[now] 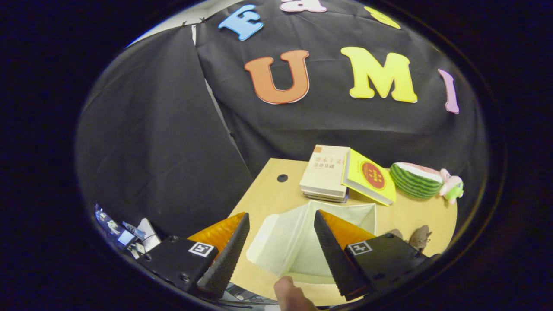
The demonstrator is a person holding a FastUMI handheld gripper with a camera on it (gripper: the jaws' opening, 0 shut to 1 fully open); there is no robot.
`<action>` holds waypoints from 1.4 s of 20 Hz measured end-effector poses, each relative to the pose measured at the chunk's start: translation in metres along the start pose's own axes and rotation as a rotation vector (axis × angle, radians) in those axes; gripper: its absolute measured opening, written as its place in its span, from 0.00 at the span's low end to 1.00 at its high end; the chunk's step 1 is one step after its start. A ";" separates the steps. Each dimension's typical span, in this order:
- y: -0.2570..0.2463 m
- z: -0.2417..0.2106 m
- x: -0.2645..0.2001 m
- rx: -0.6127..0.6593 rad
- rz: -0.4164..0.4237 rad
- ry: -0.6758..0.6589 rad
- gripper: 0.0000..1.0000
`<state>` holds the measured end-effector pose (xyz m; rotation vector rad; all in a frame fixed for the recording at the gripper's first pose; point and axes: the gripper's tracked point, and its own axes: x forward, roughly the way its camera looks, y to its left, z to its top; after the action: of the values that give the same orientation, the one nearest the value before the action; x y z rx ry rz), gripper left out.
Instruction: Open the storage box then place both shoes into the box .Put the left shoe in first, then the right shoe, with the right side of both shoes facing outward in a uniform manner.
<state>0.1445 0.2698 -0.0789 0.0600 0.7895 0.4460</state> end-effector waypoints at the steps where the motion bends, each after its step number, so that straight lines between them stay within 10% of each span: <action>1: -0.016 -0.006 -0.004 -0.004 -0.029 0.010 0.97; 28: -0.341 -0.251 0.038 0.129 -0.219 0.554 0.82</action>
<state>0.1173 -0.0518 -0.3553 -0.0330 1.3542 0.2005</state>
